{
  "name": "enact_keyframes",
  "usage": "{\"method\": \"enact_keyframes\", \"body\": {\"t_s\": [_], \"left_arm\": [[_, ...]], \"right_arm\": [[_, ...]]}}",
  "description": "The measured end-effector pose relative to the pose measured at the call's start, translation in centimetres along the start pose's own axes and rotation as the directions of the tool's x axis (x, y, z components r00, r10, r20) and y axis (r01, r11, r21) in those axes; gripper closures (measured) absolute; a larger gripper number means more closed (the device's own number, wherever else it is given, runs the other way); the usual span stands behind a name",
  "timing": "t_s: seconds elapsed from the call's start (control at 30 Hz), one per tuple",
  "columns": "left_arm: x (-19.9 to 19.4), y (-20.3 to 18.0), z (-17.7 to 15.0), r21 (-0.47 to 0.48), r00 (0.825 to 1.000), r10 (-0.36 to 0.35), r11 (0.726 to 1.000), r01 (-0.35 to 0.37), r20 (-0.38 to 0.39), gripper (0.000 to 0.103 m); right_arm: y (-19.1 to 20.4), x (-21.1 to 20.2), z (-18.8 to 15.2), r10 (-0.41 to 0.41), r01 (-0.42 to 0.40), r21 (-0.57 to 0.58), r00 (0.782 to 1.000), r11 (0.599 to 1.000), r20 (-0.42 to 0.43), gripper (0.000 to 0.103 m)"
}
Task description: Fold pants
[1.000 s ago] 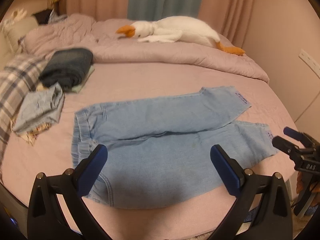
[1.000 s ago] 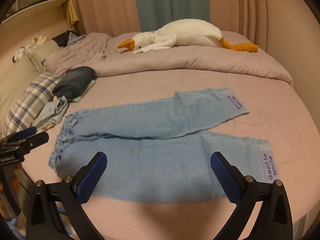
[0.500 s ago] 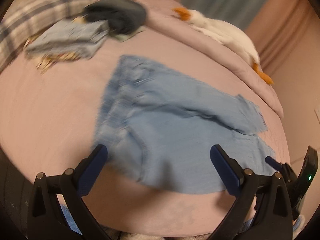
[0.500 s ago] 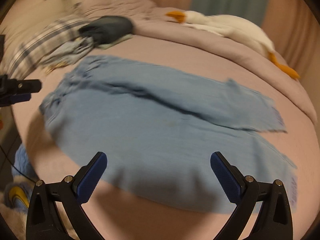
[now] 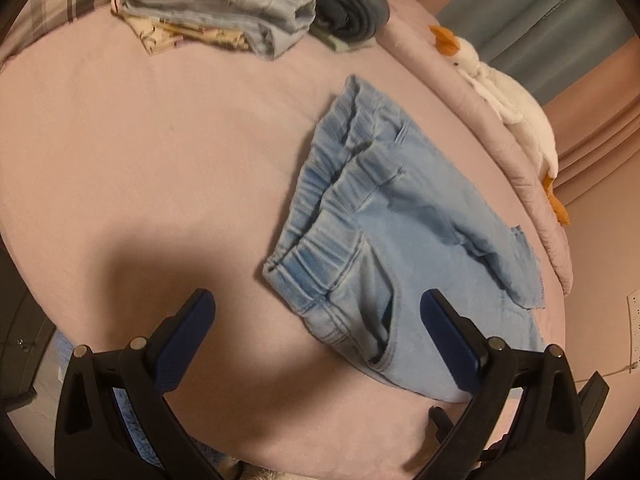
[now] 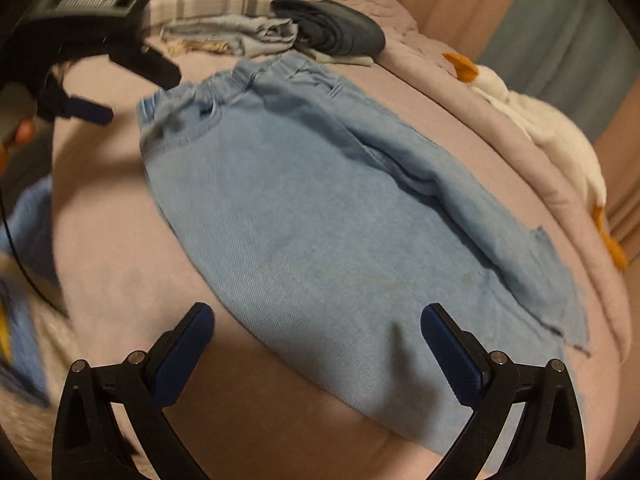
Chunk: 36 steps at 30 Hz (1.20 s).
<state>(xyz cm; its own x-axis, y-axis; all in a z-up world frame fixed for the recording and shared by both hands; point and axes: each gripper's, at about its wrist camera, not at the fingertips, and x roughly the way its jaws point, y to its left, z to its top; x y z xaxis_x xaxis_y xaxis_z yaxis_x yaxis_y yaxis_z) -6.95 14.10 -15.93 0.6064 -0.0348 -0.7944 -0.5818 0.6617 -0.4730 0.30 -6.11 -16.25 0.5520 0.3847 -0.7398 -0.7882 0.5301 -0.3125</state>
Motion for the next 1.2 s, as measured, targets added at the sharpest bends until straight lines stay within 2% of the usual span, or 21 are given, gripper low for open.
{"method": "enact_keyframes", "body": {"t_s": [0.1, 0.4, 0.8, 0.9, 1.0, 1.07, 1.1, 1.17, 1.2], "left_arm": [[0.9, 0.5, 0.0, -0.006, 1.0, 0.004, 1.0, -0.004, -0.011, 0.001], [1.9, 0.4, 1.3, -0.008, 1.0, -0.006, 1.0, 0.006, 0.018, 0.001], [3.3, -0.1, 3.1, -0.002, 0.999, -0.005, 1.0, 0.005, 0.037, 0.004], [3.4, 0.0, 3.2, -0.004, 0.999, -0.001, 1.0, 0.002, 0.039, 0.011], [3.4, 0.2, 3.3, -0.008, 0.999, -0.003, 1.0, 0.003, 0.041, 0.024], [3.4, 0.4, 3.5, -0.008, 0.999, -0.002, 1.0, 0.003, 0.038, 0.035], [3.4, 0.5, 3.5, -0.009, 0.999, -0.01, 1.0, 0.011, 0.037, 0.037], [3.5, 0.6, 3.6, -0.011, 0.999, -0.039, 0.999, 0.039, 0.028, 0.056], [3.6, 0.5, 3.6, -0.008, 0.999, -0.047, 0.999, 0.047, 0.019, 0.056]], "right_arm": [[0.0, 0.2, 0.3, -0.008, 0.008, 0.005, 1.0, 1.0, 0.027, 0.001], [1.1, 1.1, 1.9, -0.068, 0.071, -0.023, 0.994, 0.997, 0.084, 0.001], [0.9, 2.2, 3.1, -0.055, 0.054, 0.013, 0.993, 0.998, 0.102, 0.001], [1.2, 2.1, 3.1, -0.044, 0.044, 0.006, 0.993, 0.999, 0.11, 0.009], [1.7, 2.0, 3.3, -0.046, 0.05, -0.023, 0.992, 0.998, 0.118, 0.017], [2.1, 2.0, 3.4, -0.036, 0.042, -0.042, 0.992, 0.998, 0.124, 0.032], [2.3, 1.9, 3.5, -0.029, 0.036, -0.052, 0.992, 0.998, 0.123, 0.036], [2.9, 1.9, 3.6, -0.026, 0.036, -0.08, 0.992, 0.996, 0.124, 0.048], [3.2, 1.9, 3.7, -0.024, 0.037, -0.097, 0.992, 0.995, 0.124, 0.052]]}}
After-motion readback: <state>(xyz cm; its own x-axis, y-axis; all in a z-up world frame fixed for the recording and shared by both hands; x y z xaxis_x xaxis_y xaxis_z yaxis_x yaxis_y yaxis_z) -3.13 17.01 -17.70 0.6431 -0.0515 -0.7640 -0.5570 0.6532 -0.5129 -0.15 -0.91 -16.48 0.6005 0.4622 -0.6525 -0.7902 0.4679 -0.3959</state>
